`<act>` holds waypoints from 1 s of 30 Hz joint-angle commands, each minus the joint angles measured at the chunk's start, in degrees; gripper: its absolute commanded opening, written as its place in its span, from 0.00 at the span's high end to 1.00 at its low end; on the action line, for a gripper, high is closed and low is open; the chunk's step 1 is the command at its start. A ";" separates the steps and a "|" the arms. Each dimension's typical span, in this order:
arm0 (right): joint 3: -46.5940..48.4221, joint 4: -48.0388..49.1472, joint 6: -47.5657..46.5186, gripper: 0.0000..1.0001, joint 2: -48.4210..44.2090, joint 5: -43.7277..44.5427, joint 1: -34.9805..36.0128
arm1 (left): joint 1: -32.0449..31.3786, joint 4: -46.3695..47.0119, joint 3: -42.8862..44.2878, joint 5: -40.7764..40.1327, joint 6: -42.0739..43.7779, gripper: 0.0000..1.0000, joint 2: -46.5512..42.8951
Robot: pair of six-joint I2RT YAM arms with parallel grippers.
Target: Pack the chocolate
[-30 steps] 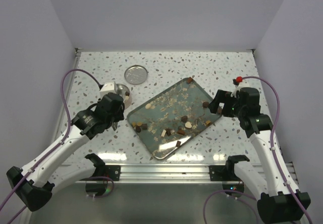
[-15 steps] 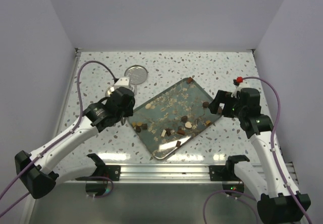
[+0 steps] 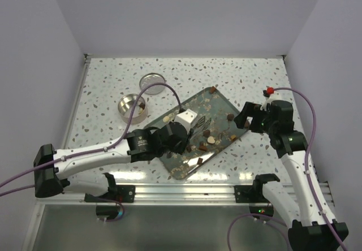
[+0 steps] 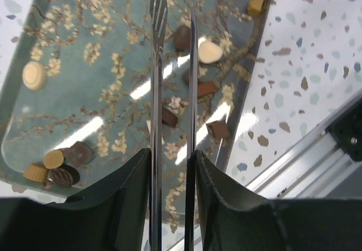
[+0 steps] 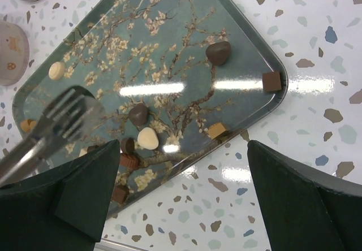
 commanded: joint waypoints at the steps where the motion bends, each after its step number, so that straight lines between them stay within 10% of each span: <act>1: -0.07 -0.91 0.81 0.03 -1.29 0.25 0.24 | -3.91 4.29 -2.74 0.55 -0.93 0.59 -0.93; 30: 0.46 -3.81 2.22 0.03 -3.84 1.75 0.24 | -6.47 7.36 -8.99 -0.50 -1.02 0.57 3.11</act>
